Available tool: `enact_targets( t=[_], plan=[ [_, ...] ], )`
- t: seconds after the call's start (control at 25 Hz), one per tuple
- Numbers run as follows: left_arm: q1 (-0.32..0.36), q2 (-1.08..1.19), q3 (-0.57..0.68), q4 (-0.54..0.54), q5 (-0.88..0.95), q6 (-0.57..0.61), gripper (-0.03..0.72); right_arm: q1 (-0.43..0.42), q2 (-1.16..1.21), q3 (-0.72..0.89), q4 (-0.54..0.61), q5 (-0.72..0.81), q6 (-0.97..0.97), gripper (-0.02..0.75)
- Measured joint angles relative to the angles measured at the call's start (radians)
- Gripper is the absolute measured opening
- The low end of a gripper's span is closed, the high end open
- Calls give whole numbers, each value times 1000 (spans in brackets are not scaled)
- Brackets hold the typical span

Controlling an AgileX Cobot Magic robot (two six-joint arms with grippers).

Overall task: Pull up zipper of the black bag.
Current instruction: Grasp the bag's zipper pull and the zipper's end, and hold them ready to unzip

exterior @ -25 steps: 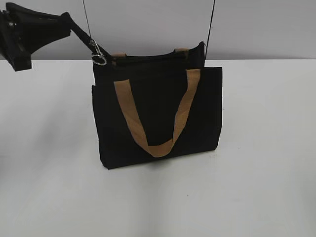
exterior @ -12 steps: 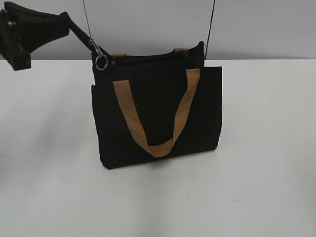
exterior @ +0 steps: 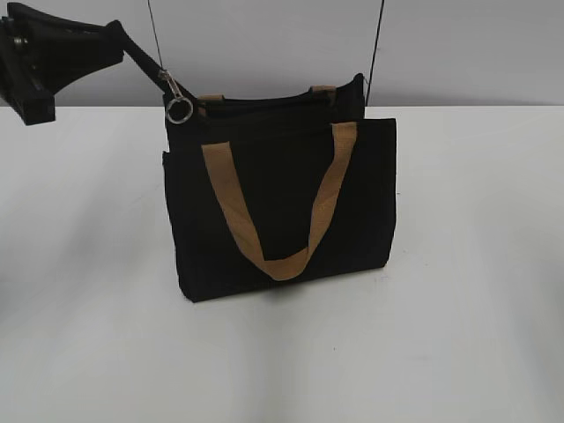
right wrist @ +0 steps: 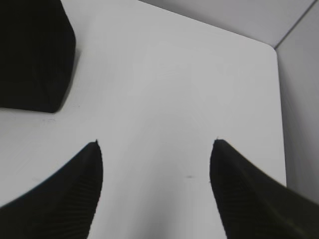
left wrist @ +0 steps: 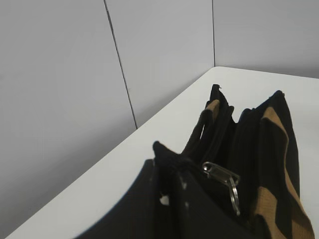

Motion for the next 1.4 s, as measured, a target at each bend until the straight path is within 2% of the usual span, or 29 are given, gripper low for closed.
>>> enact_targets(
  t=[0.16, 0.28, 0.48, 0.64, 0.88, 1.12, 1.4],
  plan=[
    [0, 0, 0, 0, 0, 0, 29, 17, 146, -71, 122, -36, -170, 511],
    [0, 0, 0, -1, 0, 0, 29, 88, 269, -118, 225, -78, -256, 508],
    [0, 0, 0, -1, 0, 0, 28, 336, 460, -160, 278, -209, -286, 508],
    [0, 0, 0, -1, 0, 0, 28, 540, 622, -176, 322, -415, -275, 508],
    [0, 0, 0, -1, 0, 0, 28, 754, 784, -179, 407, -730, -272, 508],
    [0, 0, 0, -1, 0, 0, 28, 854, 944, -183, 429, -947, -269, 508],
    [0, 0, 0, -1, 0, 0, 28, 867, 1075, -331, 429, -951, -242, 508]
  ],
)
